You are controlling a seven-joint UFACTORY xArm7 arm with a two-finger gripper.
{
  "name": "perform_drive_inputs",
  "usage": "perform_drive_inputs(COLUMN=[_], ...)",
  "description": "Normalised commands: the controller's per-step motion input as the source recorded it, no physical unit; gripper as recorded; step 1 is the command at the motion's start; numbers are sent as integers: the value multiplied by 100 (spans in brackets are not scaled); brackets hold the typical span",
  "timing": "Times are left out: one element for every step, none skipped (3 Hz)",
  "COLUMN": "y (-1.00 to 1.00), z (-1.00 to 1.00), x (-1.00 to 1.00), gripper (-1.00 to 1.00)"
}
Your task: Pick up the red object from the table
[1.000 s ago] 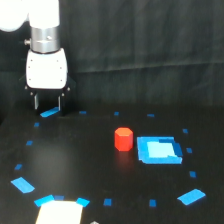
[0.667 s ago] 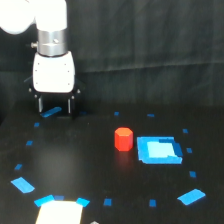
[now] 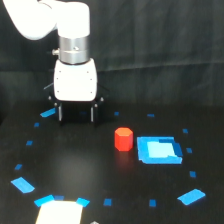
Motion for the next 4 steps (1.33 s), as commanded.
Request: perform_drive_inputs(y=[-47,-30,12,-72], z=[-64,-58,-20,-40], x=[100,89,37,23], gripper=[99,100,100,36])
